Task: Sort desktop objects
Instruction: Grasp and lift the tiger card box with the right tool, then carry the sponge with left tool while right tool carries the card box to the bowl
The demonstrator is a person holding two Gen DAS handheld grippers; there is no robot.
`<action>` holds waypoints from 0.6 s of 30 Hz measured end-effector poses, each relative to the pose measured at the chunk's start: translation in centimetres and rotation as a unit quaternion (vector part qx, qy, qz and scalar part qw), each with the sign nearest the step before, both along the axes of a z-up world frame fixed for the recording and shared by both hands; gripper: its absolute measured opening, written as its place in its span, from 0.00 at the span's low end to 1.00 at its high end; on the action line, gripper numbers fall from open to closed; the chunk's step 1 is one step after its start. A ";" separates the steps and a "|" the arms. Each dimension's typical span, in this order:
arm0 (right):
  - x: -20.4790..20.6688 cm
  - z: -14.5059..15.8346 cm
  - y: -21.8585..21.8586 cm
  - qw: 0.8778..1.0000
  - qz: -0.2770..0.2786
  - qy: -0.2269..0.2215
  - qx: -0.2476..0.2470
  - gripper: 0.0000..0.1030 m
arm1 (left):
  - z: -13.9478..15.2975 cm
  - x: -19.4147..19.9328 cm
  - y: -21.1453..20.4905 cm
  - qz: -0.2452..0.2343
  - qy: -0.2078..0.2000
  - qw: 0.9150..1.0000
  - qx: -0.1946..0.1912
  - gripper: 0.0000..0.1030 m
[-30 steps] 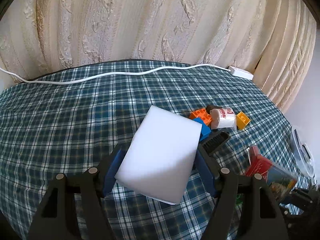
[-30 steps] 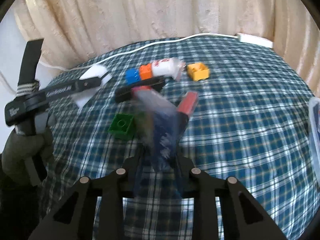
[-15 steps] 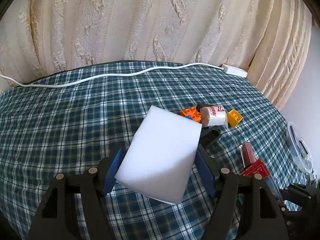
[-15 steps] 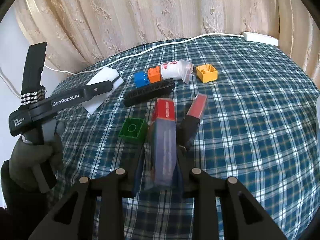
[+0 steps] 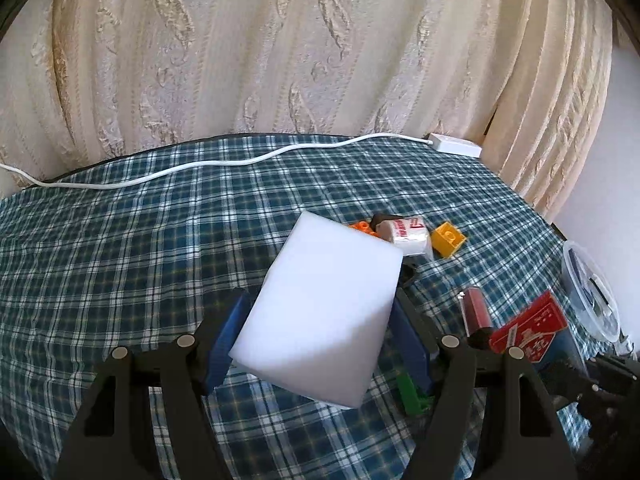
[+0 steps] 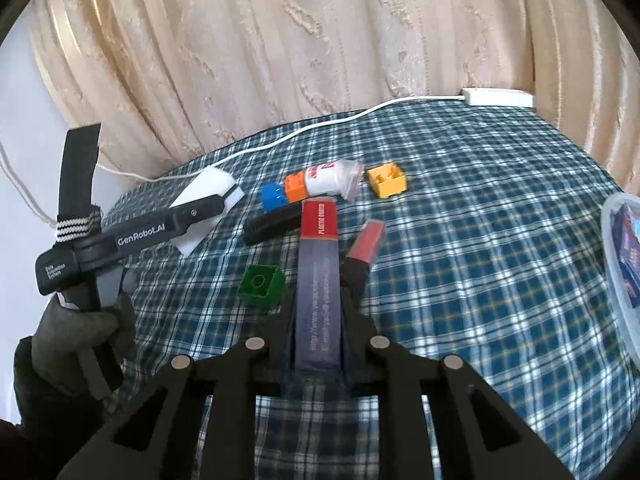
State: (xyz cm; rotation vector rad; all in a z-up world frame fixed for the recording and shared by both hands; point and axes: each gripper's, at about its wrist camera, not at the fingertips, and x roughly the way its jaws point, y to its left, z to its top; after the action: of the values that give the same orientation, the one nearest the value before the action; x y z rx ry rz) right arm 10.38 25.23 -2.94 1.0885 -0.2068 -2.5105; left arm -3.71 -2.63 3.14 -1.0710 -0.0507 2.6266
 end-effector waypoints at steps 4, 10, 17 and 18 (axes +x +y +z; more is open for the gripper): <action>0.4 0.5 1.7 1.000 -0.021 0.006 -0.012 0.20 | 0.1 0.6 0.8 -0.008 -0.003 1.000 0.005 0.71; 0.6 0.9 5.5 0.997 -0.069 0.011 -0.034 0.20 | 0.5 1.5 2.8 -0.025 -0.004 1.000 0.003 0.71; 0.9 1.3 11.5 0.989 -0.135 0.018 -0.057 0.20 | 1.6 2.5 6.1 -0.053 0.003 0.999 0.008 0.71; 0.9 1.4 12.2 0.988 -0.142 0.020 -0.058 0.20 | 1.7 2.7 6.7 -0.059 0.003 0.998 0.010 0.71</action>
State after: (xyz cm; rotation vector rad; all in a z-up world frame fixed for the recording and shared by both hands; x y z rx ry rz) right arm 11.29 37.42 -1.57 1.0234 -0.5240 -2.7257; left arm -1.03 4.07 4.87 -1.0280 -0.0127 2.5177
